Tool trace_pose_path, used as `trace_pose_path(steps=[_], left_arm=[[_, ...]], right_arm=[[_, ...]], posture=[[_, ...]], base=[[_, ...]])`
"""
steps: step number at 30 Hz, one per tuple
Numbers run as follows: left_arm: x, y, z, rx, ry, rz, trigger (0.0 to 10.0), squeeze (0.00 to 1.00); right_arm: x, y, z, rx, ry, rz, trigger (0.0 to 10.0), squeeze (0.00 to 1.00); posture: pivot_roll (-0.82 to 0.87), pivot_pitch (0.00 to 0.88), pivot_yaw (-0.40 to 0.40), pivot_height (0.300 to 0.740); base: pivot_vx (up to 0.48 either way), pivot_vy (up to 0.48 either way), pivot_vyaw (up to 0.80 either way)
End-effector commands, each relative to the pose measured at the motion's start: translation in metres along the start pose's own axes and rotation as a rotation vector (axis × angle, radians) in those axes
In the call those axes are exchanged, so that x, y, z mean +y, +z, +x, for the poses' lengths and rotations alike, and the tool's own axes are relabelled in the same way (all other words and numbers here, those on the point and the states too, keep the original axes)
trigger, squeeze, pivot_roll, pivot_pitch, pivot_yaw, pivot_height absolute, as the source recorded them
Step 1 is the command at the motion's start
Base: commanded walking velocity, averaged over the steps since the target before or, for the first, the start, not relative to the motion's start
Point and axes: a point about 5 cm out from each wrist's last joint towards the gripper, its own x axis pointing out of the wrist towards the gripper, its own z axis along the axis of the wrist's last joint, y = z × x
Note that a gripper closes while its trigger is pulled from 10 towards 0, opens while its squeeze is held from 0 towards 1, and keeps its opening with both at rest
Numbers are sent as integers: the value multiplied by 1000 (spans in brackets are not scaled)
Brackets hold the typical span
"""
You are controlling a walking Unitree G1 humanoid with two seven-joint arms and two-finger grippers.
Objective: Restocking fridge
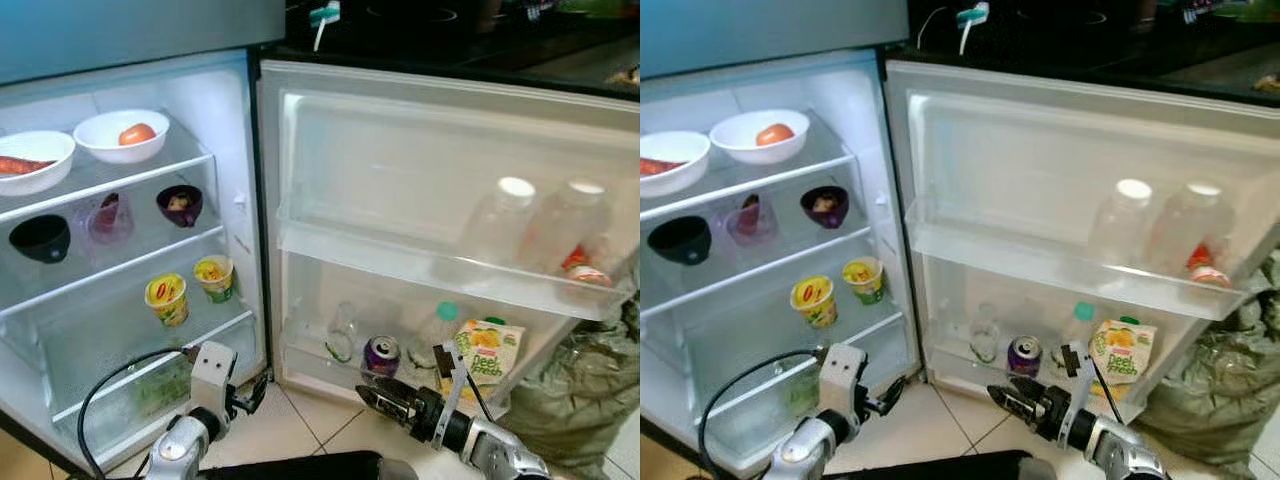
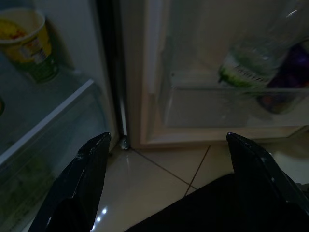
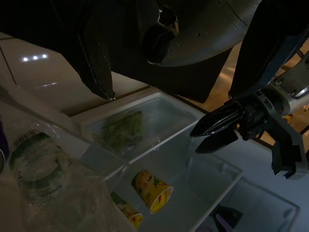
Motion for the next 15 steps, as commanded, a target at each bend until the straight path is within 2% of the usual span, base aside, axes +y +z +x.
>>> trace_pose_path(steps=[1, 15], left_arm=[[3, -4, -3, 23, 6, 8, 10000, 0], [3, -6, -3, 35, 8, 19, 10000, 0]], right_arm=[[-1, 0, -2, -8, 2, 4, 10000, 0], [1, -1, -1, -3, 33, 8, 10000, 0]], posture=[[-6, 0, -47, 597], [-5, 0, -45, 642]], base=[[0, 0, 0], [0, 0, 0]])
